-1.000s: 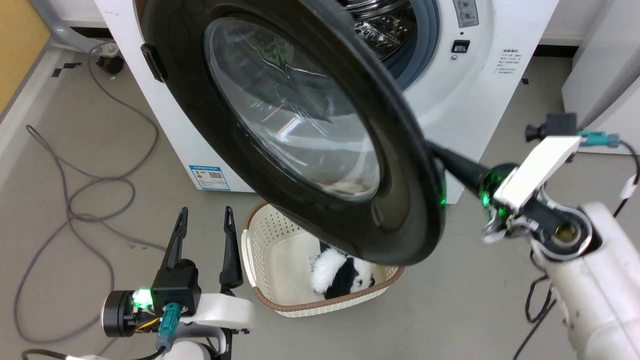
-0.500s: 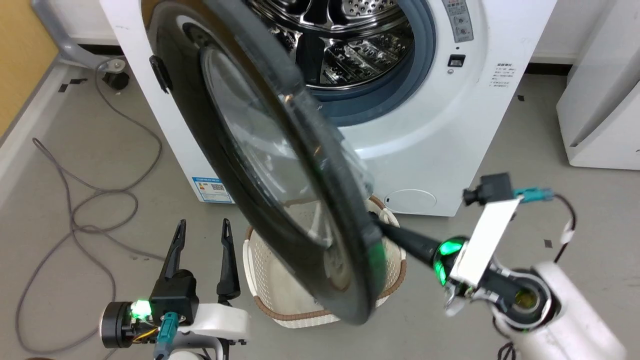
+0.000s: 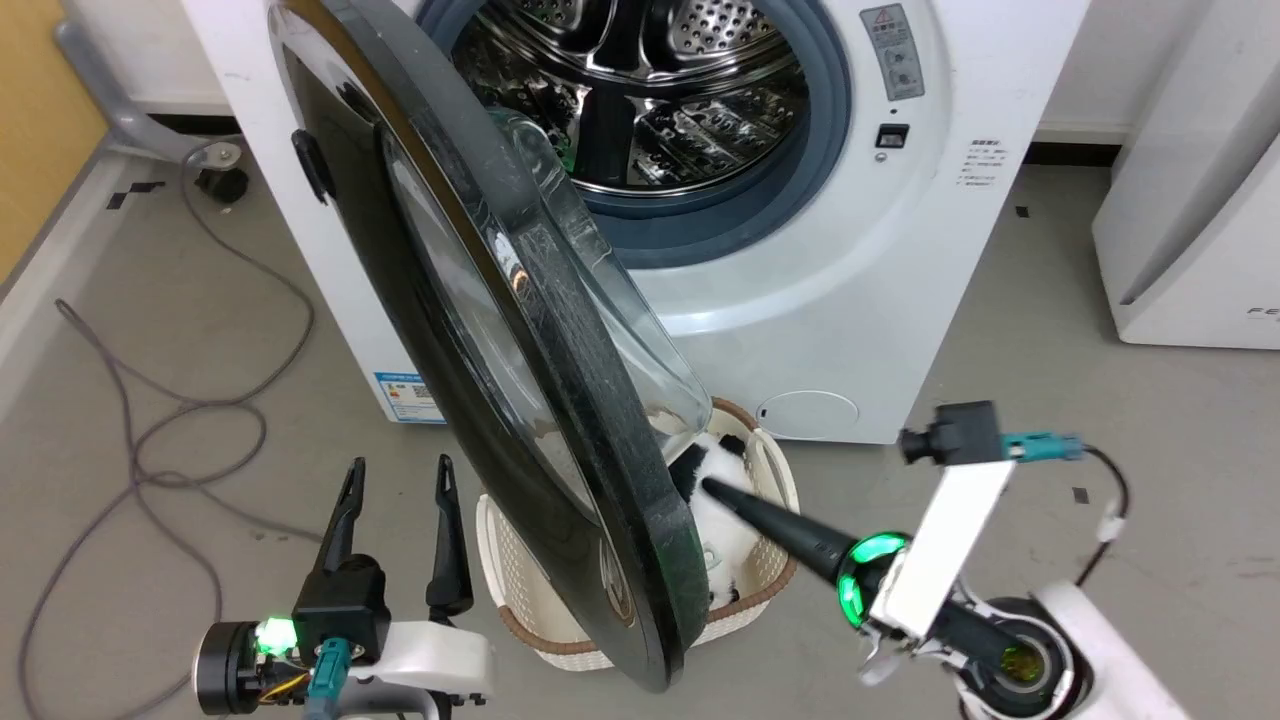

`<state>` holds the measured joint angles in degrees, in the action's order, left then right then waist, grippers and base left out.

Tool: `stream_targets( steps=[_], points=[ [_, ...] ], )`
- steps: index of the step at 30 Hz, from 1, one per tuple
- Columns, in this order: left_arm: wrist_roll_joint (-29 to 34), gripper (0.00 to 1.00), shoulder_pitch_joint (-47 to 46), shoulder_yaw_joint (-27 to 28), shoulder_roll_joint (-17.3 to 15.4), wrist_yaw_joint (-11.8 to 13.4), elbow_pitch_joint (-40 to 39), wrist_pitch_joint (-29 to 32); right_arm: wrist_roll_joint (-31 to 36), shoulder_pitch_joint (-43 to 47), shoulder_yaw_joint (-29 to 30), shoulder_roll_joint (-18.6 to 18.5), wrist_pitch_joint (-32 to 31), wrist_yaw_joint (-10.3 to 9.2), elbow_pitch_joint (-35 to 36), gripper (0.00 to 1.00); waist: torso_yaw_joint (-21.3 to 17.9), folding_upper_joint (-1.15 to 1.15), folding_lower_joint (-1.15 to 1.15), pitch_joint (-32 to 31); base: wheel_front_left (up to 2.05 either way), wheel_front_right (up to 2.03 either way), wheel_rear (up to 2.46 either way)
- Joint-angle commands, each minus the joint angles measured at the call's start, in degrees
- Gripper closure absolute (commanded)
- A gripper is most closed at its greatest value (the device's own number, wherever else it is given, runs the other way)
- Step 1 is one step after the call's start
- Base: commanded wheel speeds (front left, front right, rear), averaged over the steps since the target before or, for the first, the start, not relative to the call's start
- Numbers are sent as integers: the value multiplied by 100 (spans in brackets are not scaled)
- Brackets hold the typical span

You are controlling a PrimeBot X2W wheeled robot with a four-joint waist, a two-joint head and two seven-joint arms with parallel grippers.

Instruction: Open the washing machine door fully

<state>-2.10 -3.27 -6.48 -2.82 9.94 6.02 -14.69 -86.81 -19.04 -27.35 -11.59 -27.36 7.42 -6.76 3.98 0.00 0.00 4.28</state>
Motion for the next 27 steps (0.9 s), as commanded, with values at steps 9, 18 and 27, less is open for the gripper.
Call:
stream_targets(
  steps=[9,18,27],
  points=[
    [34,0,207,130,-6,-11,35,-30,620,279,727,-306,1727,7,387,100,-198,0,0,-224,0,0,0],
    [40,0,271,228,-6,-15,-23,-30,2191,424,818,-849,3912,7,340,100,-398,0,0,-276,0,0,0],
    [64,0,329,318,-6,-15,-94,-30,5184,724,1737,-621,4233,7,397,100,-523,0,0,-261,0,0,0]
  ],
)
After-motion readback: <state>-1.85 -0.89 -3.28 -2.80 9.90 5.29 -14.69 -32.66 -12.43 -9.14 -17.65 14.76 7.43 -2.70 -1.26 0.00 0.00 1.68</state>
